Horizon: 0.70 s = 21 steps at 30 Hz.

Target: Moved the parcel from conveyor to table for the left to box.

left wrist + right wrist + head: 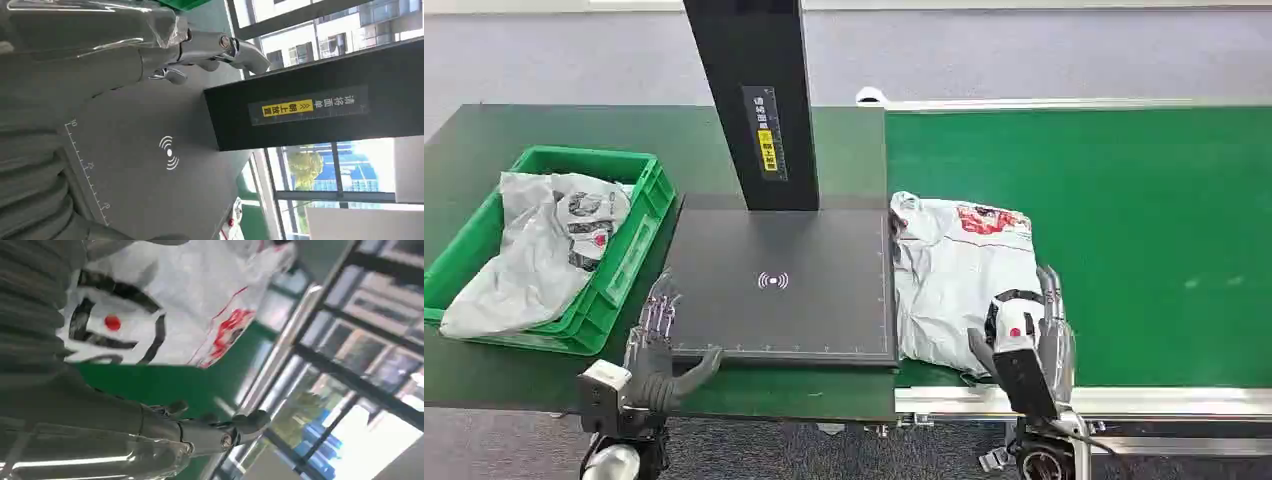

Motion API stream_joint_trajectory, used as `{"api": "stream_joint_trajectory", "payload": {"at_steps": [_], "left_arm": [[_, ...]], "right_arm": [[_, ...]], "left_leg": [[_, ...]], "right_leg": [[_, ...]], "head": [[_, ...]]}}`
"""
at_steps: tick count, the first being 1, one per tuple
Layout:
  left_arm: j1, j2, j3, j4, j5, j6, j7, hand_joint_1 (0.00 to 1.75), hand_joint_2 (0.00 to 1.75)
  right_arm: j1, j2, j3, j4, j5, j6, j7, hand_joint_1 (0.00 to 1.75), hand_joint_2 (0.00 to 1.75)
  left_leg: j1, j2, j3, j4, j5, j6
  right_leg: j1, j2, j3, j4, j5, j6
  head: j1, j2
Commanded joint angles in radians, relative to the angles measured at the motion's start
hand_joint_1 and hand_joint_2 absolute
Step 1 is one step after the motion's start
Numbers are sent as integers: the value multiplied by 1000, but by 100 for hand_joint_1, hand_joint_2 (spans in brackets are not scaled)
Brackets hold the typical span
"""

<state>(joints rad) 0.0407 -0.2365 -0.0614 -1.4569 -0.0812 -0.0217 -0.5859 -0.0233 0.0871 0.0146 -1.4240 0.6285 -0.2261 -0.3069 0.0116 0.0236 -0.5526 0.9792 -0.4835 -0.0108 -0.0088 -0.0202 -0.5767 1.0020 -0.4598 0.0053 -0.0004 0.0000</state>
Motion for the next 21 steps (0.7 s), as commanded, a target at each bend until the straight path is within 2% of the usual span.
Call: {"api": "stream_joint_trajectory", "payload": {"at_steps": [1,4,7,15,16,17,21], "left_arm": [[-29,24,-14,62,-11,-8,-1,0,175],[-37,37,-30,77,-7,1,-5,0,175],[-42,33,-23,84,3,16,-4,0,175],[-34,36,-8,63,5,13,16,0,175],[-31,38,-8,65,5,13,16,0,175],[-31,40,-10,67,5,13,17,0,175],[-23,38,-17,69,4,23,21,0,175]], "right_arm": [[-305,-97,-142,522,143,28,169,0,175],[-423,-141,-171,740,160,58,191,0,175],[-535,-192,-170,977,173,148,243,0,175],[-557,-197,-183,1051,170,201,251,0,175],[-560,-192,-179,1051,173,204,258,119,175],[-560,-190,-177,1047,173,213,258,175,175],[-552,-178,-182,1024,159,221,235,175,175]], "left_leg": [[0,0,2,-1,1,1],[0,1,3,-3,2,2],[-1,1,3,-1,1,1],[-1,-2,3,-1,1,1],[-1,-2,2,-1,0,1],[-1,-2,1,0,0,1],[-1,-2,2,-2,1,1]], "right_leg": [[0,2,2,-2,2,0],[0,5,3,-4,4,1],[-1,3,2,-2,3,1],[-1,2,2,-2,2,1],[-1,2,2,-2,2,1],[-1,1,1,0,1,1],[-1,3,2,-2,3,1]], "head": [[0,0],[0,0],[0,0],[0,0],[0,0],[0,0],[0,0]]}}
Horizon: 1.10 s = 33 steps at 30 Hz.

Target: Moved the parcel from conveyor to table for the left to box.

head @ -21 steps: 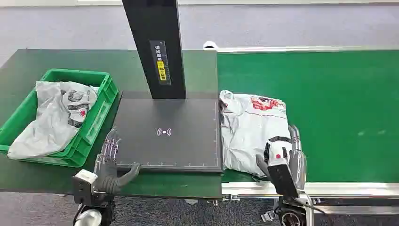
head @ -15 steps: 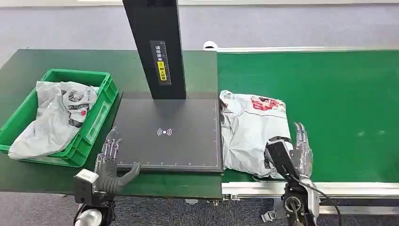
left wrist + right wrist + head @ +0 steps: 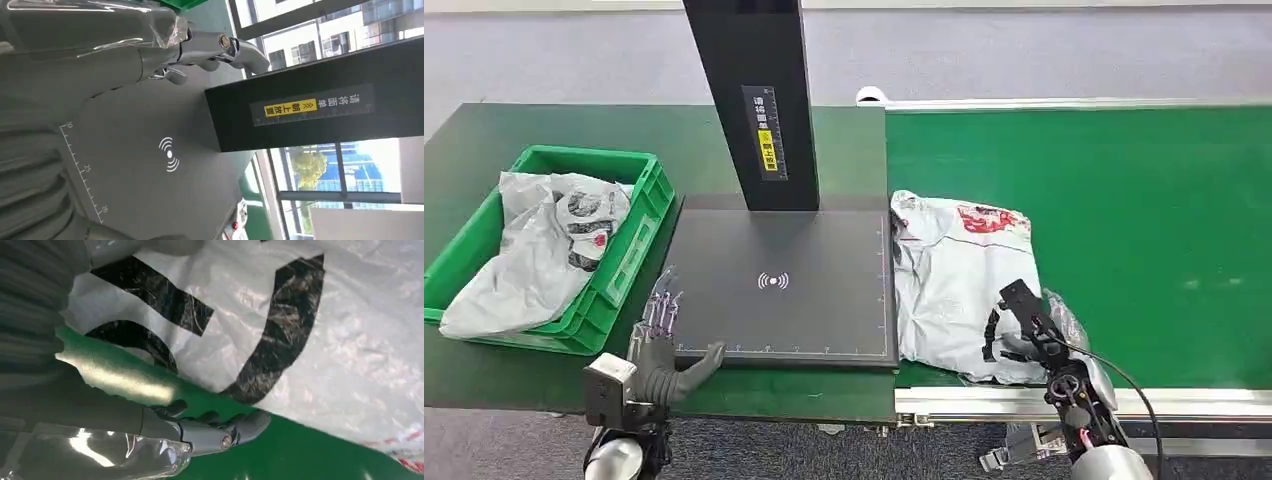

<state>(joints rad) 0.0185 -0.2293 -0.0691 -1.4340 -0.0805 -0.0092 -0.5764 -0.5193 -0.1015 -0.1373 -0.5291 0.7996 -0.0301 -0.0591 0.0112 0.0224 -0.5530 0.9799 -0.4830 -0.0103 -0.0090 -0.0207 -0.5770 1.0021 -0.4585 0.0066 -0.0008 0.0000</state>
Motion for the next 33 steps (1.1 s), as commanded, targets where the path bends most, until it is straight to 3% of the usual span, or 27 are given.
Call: {"api": "stream_joint_trajectory", "payload": {"at_steps": [1,5,8,10,18,21,26,33], "left_arm": [[3,30,-10,41,3,17,11,0,175],[17,31,-7,8,5,29,15,0,175],[29,31,0,-20,4,36,17,0,175],[34,34,0,-31,4,36,17,0,175],[49,30,2,-125,-33,59,-13,0,175],[43,30,14,-159,-33,60,-10,0,175],[27,44,32,-173,-39,64,-17,0,175],[-58,55,64,-104,-45,70,-22,0,175]], "right_arm": [[-52,18,-36,106,-28,11,-56,175,175],[-34,42,-22,-30,-72,-32,-162,175,175],[18,57,22,-265,-162,-29,-222,175,175],[48,58,57,-396,-205,-20,-194,175,175],[197,45,183,-989,-312,-117,-271,175,175],[242,27,204,-1102,-377,-115,-283,175,175],[238,40,238,-1081,-480,-24,-272,175,175],[69,142,415,-550,-478,140,-239,175,175]], "left_leg": [[0,0,2,-1,0,1],[-1,1,2,-1,0,1],[-1,2,0,0,0,0],[-1,2,-1,0,0,0],[-1,0,-3,1,0,0],[0,-2,-2,1,-1,0],[0,-2,0,-1,0,0],[1,4,2,-2,1,0]], "right_leg": [[-1,3,1,-1,1,0],[-1,4,1,-1,1,0],[-1,5,-1,0,1,-1],[-1,4,-2,1,0,-1],[-1,3,-3,2,0,0],[-1,2,-2,2,-1,-1],[0,3,-1,0,0,-1],[1,6,1,-1,2,-1]], "head": [[0,0],[1,0],[1,0],[0,0],[0,0],[0,0],[1,0],[0,0]]}}
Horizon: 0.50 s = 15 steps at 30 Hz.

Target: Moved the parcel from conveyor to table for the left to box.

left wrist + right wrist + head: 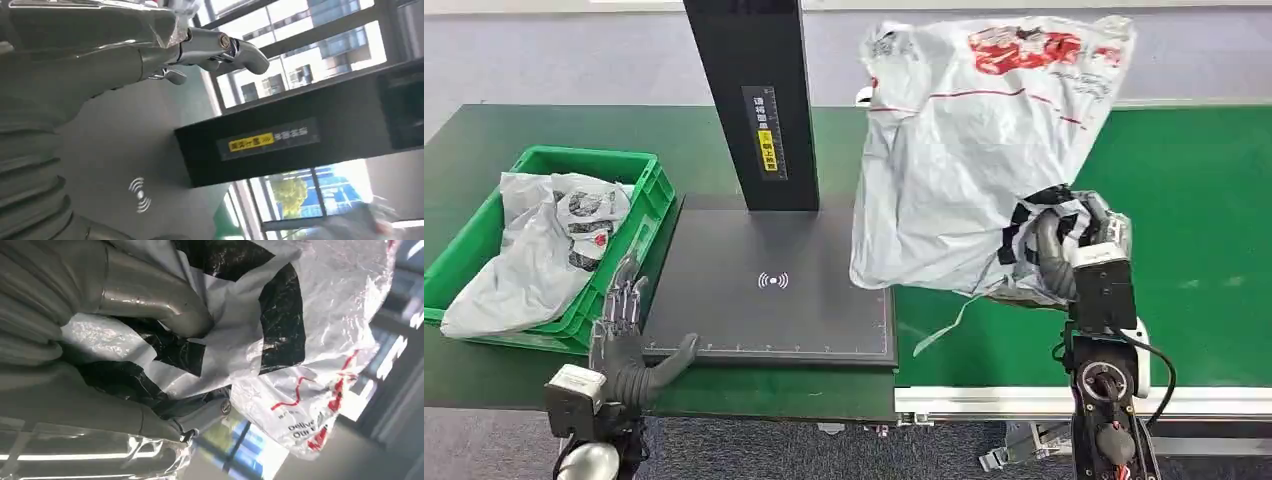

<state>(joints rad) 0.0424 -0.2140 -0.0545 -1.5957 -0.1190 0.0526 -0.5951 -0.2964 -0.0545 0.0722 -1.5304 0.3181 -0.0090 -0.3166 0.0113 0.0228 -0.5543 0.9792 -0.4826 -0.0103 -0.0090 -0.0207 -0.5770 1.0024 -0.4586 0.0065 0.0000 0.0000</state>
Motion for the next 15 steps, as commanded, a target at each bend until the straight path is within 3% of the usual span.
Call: {"api": "stream_joint_trajectory", "payload": {"at_steps": [1,3,4,15], "left_arm": [[-81,41,54,56,-6,7,-2,0,175],[-78,44,62,46,-9,14,-5,0,175],[-77,45,64,42,-9,14,-5,0,175],[-112,40,63,51,-22,-2,26,0,175]], "right_arm": [[-169,113,221,505,10,97,-9,175,175],[-192,145,259,586,13,118,-5,175,175],[-193,156,266,597,16,113,-2,175,175],[-246,184,317,780,22,147,13,175,175]], "left_leg": [[1,5,4,-1,0,0],[1,9,5,-4,2,-1],[1,5,4,-1,0,-1],[1,1,2,-1,2,0]], "right_leg": [[1,6,2,-1,2,-1],[1,12,1,-3,5,-2],[1,6,2,-1,2,-1],[1,4,0,0,2,-1]], "head": [[0,0],[0,0],[0,0],[0,0]]}}
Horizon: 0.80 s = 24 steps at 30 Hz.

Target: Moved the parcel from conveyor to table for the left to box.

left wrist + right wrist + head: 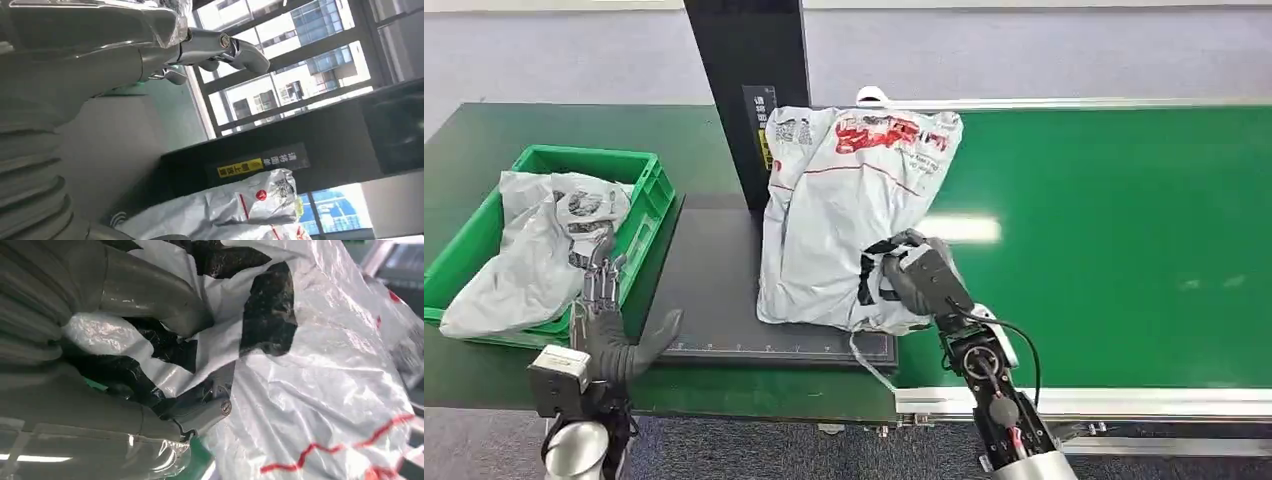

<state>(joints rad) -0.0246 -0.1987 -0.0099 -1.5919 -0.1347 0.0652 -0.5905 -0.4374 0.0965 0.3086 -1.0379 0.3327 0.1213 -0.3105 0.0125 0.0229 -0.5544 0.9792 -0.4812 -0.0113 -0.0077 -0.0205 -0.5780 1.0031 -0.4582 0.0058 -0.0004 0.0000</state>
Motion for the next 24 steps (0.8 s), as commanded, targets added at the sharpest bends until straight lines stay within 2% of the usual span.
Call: {"api": "stream_joint_trajectory", "payload": {"at_steps": [1,2,3,11,14,18,19,20,22,24], "left_arm": [[-45,24,18,48,-6,-15,22,0,175],[-46,26,15,55,-8,-17,23,0,175],[-50,29,7,64,-12,-25,27,0,175],[-142,38,-116,225,-91,-66,71,0,175],[-190,27,-168,337,-125,-44,89,0,175],[-235,20,-209,439,-150,-31,122,0,175],[-246,16,-217,464,-157,-29,127,0,175],[-249,14,-219,470,-159,-26,126,0,175],[-267,6,-234,513,-174,-20,135,0,175],[-279,-1,-239,540,-176,-19,132,0,175]], "right_arm": [[-104,33,80,288,8,17,7,175,175],[-112,30,91,301,27,3,19,10,175],[-113,32,90,306,32,0,15,0,175],[-72,-13,176,214,48,157,-117,0,175],[-43,-31,228,94,37,225,-131,0,175],[-3,-77,275,-76,-21,291,-176,0,175],[11,-93,277,-134,-46,306,-183,0,175],[14,-97,276,-150,-52,312,-173,0,175],[38,-123,257,-263,-145,354,-206,0,175],[50,-142,242,-332,-186,375,-179,0,175]], "left_leg": [[0,1,2,-1,1,1],[0,0,2,-2,1,1],[0,0,2,-1,1,0],[0,-4,2,-2,2,1],[-1,-7,1,-1,2,1],[-1,-6,0,-1,2,1],[-1,-4,0,0,1,1],[-1,-7,0,-1,2,1],[-1,-5,0,0,1,1],[-1,-6,0,0,1,1]], "right_leg": [[0,4,1,-1,2,0],[0,3,1,-1,2,0],[-1,2,1,-1,1,0],[0,0,2,-3,1,0],[-1,-4,1,-2,0,0],[-1,-3,1,-1,0,0],[-1,-2,0,-1,0,0],[-1,-4,1,-1,0,0],[-1,-3,0,-1,0,0],[-1,-4,0,-1,0,0]], "head": [[0,0],[0,0],[0,0],[0,0],[0,0],[0,0],[0,0],[0,0],[0,0],[0,0]]}}
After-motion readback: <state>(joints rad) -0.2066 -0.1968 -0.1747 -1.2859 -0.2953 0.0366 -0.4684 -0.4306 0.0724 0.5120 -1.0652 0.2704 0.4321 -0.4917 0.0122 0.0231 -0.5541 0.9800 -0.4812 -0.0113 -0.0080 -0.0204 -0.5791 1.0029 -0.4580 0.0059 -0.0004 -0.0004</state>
